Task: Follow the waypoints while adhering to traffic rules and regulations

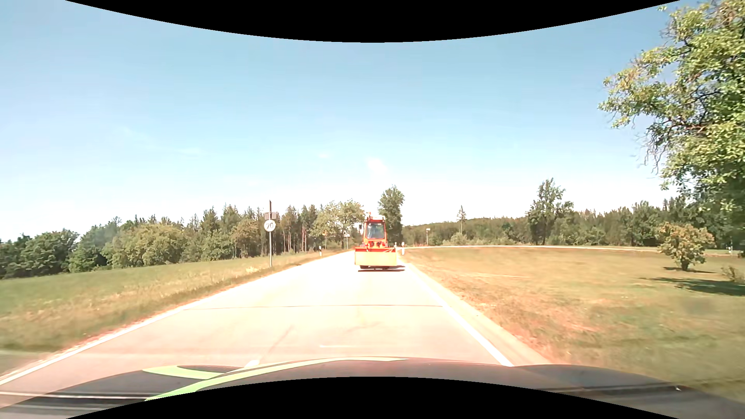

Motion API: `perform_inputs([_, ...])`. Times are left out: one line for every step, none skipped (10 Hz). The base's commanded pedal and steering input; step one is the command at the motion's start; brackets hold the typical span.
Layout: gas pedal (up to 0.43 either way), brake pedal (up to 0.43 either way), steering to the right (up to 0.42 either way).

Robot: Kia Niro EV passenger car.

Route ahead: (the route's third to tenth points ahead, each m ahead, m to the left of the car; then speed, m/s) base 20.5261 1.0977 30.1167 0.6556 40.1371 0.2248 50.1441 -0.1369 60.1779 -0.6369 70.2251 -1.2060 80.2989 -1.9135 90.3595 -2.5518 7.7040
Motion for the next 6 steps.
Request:
perform_inputs([0.118,0.0,0.002])
perform_inputs([0.118,0.0,-0.001])
perform_inputs([0.118,0.0,-0.001])
perform_inputs([0.13,0.0,-0.001])
perform_inputs([0.13,0.0,0.0])
perform_inputs([0.13,0.0,0.0])
